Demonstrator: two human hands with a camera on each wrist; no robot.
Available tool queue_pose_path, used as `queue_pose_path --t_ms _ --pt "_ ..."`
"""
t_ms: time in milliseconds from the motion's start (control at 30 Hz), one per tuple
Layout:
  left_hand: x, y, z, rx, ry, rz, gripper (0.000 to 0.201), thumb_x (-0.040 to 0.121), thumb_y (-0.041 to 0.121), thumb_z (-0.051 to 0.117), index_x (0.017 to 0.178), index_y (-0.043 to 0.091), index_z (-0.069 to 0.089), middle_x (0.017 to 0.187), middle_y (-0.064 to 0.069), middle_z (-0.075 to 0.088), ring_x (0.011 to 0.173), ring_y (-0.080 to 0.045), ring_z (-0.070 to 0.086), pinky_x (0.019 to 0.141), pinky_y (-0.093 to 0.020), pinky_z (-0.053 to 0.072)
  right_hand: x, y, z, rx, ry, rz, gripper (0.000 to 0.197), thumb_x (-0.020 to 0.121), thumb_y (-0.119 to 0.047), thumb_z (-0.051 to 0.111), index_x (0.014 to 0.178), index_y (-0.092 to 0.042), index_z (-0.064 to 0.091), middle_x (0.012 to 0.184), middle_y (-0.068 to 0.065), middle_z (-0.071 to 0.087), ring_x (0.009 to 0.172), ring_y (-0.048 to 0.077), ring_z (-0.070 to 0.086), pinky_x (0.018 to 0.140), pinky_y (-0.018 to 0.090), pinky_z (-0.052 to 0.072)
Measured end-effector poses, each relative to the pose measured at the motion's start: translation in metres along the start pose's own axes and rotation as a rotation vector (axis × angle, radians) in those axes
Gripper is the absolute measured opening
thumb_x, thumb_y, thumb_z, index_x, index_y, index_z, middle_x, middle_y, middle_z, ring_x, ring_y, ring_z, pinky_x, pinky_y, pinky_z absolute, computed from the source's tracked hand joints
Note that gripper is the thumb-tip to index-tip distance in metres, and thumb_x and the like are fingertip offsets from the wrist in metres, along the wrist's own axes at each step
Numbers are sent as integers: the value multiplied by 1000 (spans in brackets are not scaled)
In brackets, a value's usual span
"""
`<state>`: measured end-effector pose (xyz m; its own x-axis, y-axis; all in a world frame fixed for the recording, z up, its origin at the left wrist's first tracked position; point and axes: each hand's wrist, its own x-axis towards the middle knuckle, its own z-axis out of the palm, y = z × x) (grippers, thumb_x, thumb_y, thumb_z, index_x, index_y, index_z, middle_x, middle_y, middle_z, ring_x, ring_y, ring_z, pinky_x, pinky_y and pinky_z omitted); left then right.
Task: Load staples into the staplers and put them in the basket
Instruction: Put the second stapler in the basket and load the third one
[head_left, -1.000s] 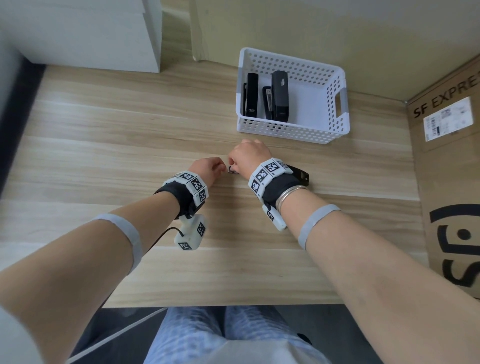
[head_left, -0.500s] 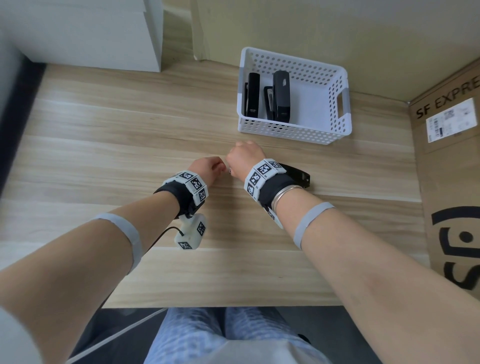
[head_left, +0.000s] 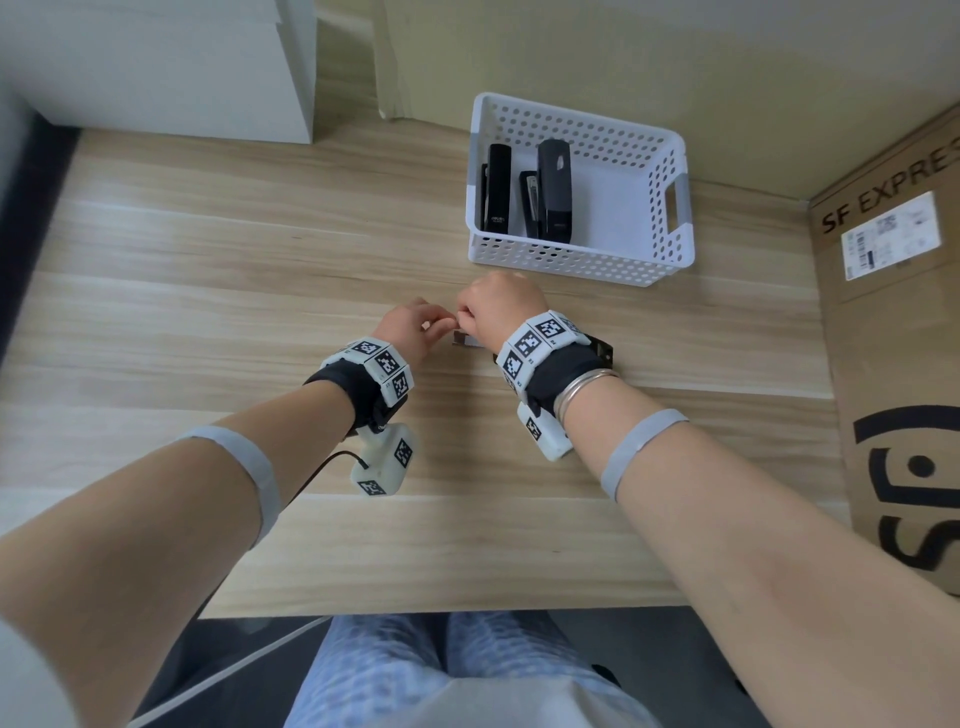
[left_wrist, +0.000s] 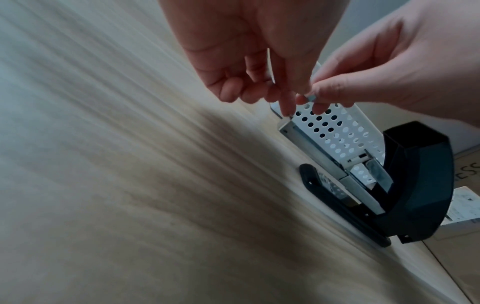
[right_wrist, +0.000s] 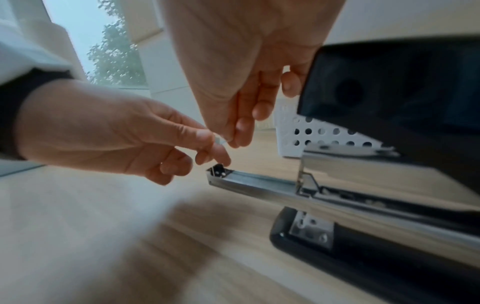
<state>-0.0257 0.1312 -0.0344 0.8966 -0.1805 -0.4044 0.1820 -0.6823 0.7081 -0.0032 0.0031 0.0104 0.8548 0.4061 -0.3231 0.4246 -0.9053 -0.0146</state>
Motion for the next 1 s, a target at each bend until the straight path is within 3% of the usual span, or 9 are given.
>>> queue_pose_path --t_ms 133,233,333,467,567,633,767,867,1000 --pt "1 6 0 -54 13 6 31 90 27 54 108 5 65 110 -17 62 98 -31 56 78 -24 36 -3 2 -1 27 65 7 28 97 -27 41 101 -20 68 100 1 68 98 23 61 73 29 37" --pt "1 7 0 -129 50 -25 29 88 28 58 102 4 66 91 -7 61 79 -18 51 59 -19 34 -5 3 -1 28 101 4 29 98 -28 40 105 -20 67 102 0 68 99 22 61 76 30 41" --pt "3 4 1 -150 66 -30 25 85 27 61 97 5 67 78 2 56 60 -8 44 51 -7 34 -7 4 1 20 102 2 29 98 -28 41 107 -21 68 104 -1 67 99 21 61 74 28 37" --pt "3 3 1 -180 74 -23 17 85 20 63 93 6 67 62 13 46 54 0 39 46 3 34 -7 4 5 48 84 34 26 96 -29 45 106 -22 68 105 0 68 98 23 62 69 28 38" --pt "2 2 2 -170 75 -23 6 84 18 63 79 16 61 63 14 47 45 6 48 45 1 34 -8 4 7 64 40 33 23 95 -30 47 103 -21 67 105 0 67 98 24 62 69 29 39" --pt "3 0 2 -168 87 -14 23 83 15 64 64 23 54 63 13 47 41 15 46 44 1 34 -8 3 8 67 8 28 22 94 -31 49 103 -21 66 105 0 67 98 24 62 69 30 41" --pt "2 0 3 -197 81 -9 33 82 14 65 58 28 47 62 12 47 40 15 45 44 0 35 -5 0 7 63 -72 49 22 95 -31 51 104 -16 66 104 4 66 99 27 63 67 30 40" --pt "2 0 5 -220 86 -1 34 81 15 66 56 28 47 60 11 47 38 11 45 44 -2 34 -4 -1 5 144 -149 84 20 94 -24 51 101 -14 67 92 8 63 95 29 63 65 29 38" --pt "2 2 5 -189 114 11 35 80 15 67 55 28 47 60 12 48 44 4 48 45 -3 35 -7 -2 2 242 -161 98 21 94 -18 48 100 -14 68 98 10 67 91 27 60 69 28 40"
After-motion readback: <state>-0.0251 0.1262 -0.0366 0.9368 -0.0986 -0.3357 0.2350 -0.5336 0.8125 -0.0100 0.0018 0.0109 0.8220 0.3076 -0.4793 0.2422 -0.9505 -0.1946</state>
